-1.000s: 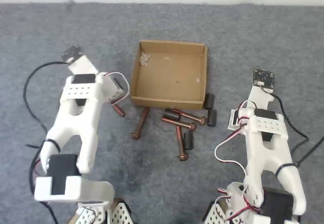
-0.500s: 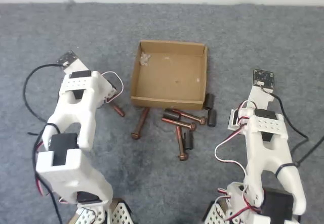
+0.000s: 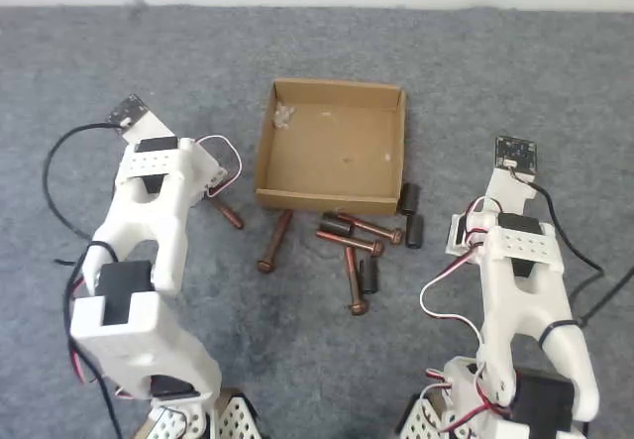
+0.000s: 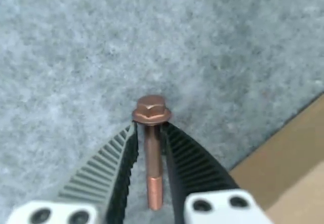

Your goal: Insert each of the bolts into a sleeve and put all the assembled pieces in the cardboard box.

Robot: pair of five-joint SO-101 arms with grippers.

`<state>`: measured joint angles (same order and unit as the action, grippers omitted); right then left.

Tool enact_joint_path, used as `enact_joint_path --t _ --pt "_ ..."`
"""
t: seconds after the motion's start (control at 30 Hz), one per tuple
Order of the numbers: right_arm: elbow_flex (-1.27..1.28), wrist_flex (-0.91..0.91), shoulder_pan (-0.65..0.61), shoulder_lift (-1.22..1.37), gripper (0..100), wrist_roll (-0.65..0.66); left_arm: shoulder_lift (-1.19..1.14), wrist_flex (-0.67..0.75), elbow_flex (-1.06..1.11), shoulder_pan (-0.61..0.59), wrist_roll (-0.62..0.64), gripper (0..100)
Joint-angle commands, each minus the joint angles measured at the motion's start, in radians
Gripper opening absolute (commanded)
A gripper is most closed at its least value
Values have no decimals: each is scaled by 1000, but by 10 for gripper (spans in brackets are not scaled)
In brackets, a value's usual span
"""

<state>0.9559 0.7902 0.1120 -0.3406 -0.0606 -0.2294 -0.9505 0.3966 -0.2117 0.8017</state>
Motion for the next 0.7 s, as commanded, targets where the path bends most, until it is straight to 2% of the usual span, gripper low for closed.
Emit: enact_joint_path --t 0.0,0.53,0.67 --pt "-8 -15 8 -36 7 23 8 -8 -22 -5 12 77" --pt "-8 -15 10 -36 7 23 -11 -29 -30 8 15 87" --pt "-8 -15 10 -36 7 23 -81 -107 -117 8 15 87"
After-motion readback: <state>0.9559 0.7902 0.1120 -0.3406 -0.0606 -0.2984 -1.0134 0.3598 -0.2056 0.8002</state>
